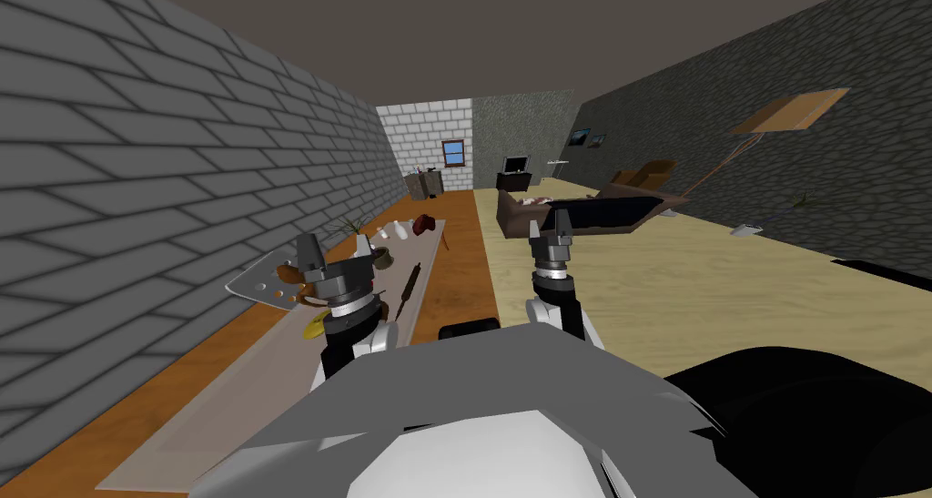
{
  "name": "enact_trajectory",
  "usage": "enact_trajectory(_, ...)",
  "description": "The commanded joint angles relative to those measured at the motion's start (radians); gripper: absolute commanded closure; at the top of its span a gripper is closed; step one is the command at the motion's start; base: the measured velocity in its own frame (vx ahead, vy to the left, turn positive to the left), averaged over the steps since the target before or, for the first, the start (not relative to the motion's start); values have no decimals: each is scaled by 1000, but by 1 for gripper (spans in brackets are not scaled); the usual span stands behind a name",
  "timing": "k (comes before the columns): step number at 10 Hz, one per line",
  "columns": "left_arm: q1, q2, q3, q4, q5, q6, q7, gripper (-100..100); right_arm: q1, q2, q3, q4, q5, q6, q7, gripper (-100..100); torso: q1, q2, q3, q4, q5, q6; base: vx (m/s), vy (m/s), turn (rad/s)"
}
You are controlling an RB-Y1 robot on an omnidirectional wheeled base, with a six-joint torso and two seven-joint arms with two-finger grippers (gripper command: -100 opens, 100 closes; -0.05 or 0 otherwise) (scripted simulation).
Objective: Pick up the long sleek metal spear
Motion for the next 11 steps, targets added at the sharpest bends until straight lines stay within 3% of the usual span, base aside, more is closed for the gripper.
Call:
enact_trajectory(1,11,39,9,20,18,17,0,-100,0,0,0,0,0,0,0,0,0,0,0,0,0,0,53,-42,23)
enact_trajectory(7,72,127,60,137,127,117,0,-100,0,0,0,0,0,0,0,0,-7,-9,-5,-2,-2,0,125,-89,39)
enact_trajectory(10,101,144,84,199,180,166,2,-100,0,0,0,0,0,0,0,0,-5,-11,-6,-3,-1,0,155,-86,30)
enact_trajectory(11,101,144,84,199,180,166,2,-100,0,0,0,0,0,0,0,0,-6,-9,-5,-2,-1,0,79,-67,22)
